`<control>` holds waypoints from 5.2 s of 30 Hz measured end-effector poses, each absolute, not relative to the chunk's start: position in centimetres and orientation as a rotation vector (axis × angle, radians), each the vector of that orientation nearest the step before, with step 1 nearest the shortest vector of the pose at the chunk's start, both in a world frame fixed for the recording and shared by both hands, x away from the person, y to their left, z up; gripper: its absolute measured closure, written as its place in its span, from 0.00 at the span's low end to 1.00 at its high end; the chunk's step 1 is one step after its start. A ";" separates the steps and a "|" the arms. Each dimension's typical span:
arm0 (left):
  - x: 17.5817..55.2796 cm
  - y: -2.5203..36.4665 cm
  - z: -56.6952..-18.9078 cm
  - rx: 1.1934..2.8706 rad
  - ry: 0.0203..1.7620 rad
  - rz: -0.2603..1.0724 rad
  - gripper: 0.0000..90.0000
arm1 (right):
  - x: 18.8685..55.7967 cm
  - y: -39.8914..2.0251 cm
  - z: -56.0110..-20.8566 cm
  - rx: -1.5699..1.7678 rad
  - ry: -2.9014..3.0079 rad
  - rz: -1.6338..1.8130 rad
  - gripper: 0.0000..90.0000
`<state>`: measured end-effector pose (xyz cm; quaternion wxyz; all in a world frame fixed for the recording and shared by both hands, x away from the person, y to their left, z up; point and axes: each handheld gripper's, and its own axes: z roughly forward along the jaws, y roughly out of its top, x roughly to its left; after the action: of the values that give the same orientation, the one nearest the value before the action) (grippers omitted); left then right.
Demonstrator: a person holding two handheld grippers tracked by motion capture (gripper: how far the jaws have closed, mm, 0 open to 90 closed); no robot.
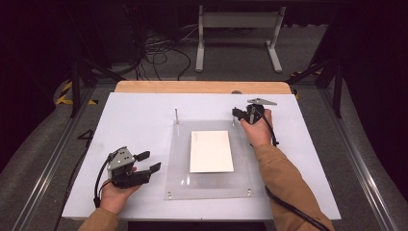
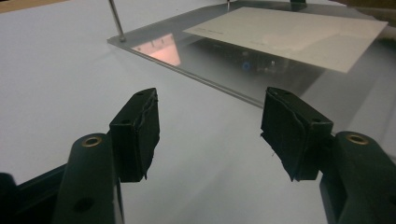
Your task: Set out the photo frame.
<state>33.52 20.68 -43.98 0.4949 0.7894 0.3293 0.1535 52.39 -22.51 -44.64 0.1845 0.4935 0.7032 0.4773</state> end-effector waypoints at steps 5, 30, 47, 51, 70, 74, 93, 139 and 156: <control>33.3 20.7 -43.9 1.907 0.772 0.377 0.39 | 53.0 -22.6 -44.5 1.439 1.993 1.352 0.96; 32.6 19.6 -43.2 1.861 0.572 0.417 0.26 | 53.9 -22.6 -44.5 1.525 1.986 1.374 0.96; 33.9 15.1 -42.8 1.879 0.448 0.475 0.22 | 53.7 -22.6 -44.4 1.532 1.987 1.364 0.95; 33.5 15.0 -42.8 1.860 0.412 0.511 0.33 | 53.7 -22.6 -44.5 1.533 1.980 1.379 0.95; 31.3 14.3 -42.3 1.920 0.260 0.643 0.62 | 53.3 -23.2 -44.8 1.555 1.961 1.459 0.91; 31.3 14.1 -42.2 1.915 0.265 0.636 0.63 | 52.8 -23.6 -44.6 1.537 1.956 1.472 0.84; 31.7 14.2 -41.3 1.917 0.300 0.587 0.62 | 41.3 -28.1 -40.7 1.073 2.085 1.555 0.45; 32.4 14.0 -39.9 1.903 0.327 0.527 0.61 | 32.6 -24.1 -39.1 0.298 2.153 1.515 0.59; 32.3 14.2 -39.4 1.899 0.315 0.549 0.61 | 32.9 -24.1 -38.7 0.284 2.189 1.493 0.67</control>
<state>32.30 14.15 -39.40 0.5394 0.7989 0.1327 0.2308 32.91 -24.14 -38.66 0.2363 0.1034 0.7981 0.5445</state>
